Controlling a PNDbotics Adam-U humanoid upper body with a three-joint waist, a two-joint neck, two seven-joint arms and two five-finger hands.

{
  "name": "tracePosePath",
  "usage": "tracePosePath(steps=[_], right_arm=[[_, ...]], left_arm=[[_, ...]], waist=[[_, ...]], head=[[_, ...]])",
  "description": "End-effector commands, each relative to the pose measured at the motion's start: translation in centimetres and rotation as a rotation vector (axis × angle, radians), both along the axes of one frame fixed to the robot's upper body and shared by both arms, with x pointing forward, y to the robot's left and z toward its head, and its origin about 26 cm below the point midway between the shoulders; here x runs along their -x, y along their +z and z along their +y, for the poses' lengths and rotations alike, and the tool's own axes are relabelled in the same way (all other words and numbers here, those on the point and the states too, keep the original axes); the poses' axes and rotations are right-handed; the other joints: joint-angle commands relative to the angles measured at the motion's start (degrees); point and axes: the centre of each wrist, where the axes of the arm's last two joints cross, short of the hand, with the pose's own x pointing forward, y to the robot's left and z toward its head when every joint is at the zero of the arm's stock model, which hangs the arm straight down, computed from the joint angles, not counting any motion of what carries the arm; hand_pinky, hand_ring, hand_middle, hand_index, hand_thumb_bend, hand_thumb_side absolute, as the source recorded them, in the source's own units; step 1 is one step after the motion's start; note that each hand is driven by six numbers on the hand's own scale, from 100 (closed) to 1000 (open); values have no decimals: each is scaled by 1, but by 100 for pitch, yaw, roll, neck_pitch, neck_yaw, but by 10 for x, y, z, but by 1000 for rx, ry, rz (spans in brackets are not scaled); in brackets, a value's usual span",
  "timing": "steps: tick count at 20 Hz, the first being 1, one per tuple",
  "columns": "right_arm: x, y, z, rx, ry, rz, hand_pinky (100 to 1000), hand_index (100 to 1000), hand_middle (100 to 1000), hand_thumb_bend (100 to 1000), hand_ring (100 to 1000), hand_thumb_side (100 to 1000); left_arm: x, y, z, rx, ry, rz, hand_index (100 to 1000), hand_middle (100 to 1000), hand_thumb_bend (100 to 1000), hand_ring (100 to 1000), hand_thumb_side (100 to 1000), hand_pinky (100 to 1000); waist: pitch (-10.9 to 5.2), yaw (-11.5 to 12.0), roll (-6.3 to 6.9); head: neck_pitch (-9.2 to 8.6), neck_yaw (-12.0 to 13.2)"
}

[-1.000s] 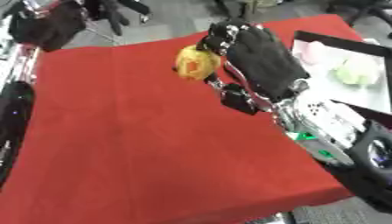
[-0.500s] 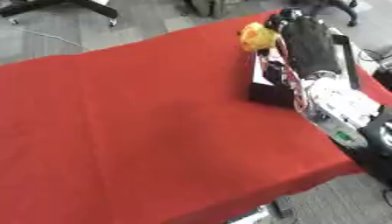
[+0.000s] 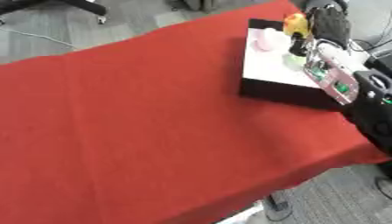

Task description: Pick up the objects with one hand, pass them to the other hand, and then place them into the box on the other side of the table.

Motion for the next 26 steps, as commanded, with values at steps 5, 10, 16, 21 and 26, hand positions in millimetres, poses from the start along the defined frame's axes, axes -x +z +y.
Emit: tracePosePath(steps=[5,10,16,21,26], right_arm=[[3,-9,-4,53,-138,3,100,907,662,626,729,520],[8,5,14,121,-36,81,137,947,720,679,754,553],[33,49,81,366,125,-46,312,939,768,567,791,416],[51,68,140,623,263,-179,427,926,770,535,798,384],[49,59,191,716,467,-317,421,914,751,496,784,373]], left_arm=[[13,12,-4,-1,29,7,702,511,100,533,804,776],[15,12,-7,3,31,24,701,511,100,533,810,777],[21,7,-3,16,71,55,693,510,100,533,819,778],[28,-3,-3,30,129,98,689,512,100,534,839,781],[32,-18,-10,38,152,158,690,515,100,537,870,784]], waist=[[-64,61,-83],[-72,69,-107],[-86,-11,-153],[-109,-101,-182],[-131,-192,-247]], head=[[-15,-137],[-15,-141],[-15,287],[-15,1009],[-15,1751]])
